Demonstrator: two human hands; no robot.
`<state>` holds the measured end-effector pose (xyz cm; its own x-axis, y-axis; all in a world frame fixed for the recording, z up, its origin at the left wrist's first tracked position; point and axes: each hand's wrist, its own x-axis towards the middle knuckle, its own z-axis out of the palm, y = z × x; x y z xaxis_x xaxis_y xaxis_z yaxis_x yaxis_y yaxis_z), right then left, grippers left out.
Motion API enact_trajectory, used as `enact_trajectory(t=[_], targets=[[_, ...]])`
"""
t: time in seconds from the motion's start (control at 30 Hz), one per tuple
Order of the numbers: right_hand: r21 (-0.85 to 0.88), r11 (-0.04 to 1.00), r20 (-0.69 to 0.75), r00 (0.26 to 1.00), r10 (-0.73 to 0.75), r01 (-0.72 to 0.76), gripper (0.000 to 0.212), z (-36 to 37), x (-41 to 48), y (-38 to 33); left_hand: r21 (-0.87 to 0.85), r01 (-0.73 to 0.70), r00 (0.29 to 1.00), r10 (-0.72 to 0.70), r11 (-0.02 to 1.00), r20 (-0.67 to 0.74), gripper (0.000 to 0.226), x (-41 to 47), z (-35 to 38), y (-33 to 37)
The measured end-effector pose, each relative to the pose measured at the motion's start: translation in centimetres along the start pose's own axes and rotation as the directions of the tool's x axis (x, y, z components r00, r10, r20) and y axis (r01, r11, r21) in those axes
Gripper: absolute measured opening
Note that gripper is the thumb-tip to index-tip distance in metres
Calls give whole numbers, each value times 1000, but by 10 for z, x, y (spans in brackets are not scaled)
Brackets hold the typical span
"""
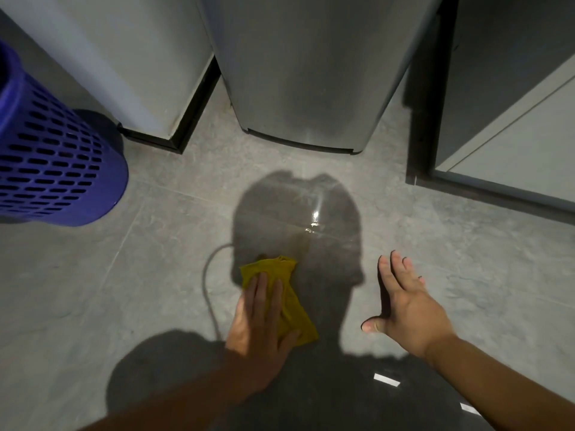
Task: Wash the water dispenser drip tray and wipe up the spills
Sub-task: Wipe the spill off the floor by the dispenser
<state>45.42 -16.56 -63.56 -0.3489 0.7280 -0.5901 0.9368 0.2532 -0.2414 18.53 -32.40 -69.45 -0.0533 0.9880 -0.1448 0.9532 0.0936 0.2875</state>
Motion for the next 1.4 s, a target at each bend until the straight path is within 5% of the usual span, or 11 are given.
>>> enact_trajectory(t=[0.1,0.27,0.4,0.5,0.63,0.77,1.03,1.27,1.4], targets=[[-3,1000,5,1000,16,-16,141,-1,0,-2,-28,184,982,-185,982,-36,91,23,1,28],[-85,996,83,996,-32,39,142,-15,0,-3,-54,240,971,-241,969,0,97,111,-24,20],[-144,989,95,995,-7,21,138,-33,-10,11,38,-194,976,190,980,103,96,158,-45,-15],[-227,968,92,987,132,-108,144,-26,-28,16,169,-570,818,535,804,209,92,163,-58,-44],[-173,974,107,980,166,-146,145,-21,-33,20,148,-729,682,690,668,243,92,131,-50,-63],[-163,976,96,982,161,-144,145,-22,-33,20,73,-682,725,658,728,204,94,70,-34,-59],[-133,978,96,980,172,-158,145,-17,-37,21,25,-288,954,285,957,91,102,-5,8,23],[-81,981,89,979,184,-177,146,-16,-40,24,54,-69,994,65,996,84,98,19,14,84],[-83,983,75,982,172,-166,146,-12,-37,28,45,-148,988,146,988,46,99,46,10,70]])
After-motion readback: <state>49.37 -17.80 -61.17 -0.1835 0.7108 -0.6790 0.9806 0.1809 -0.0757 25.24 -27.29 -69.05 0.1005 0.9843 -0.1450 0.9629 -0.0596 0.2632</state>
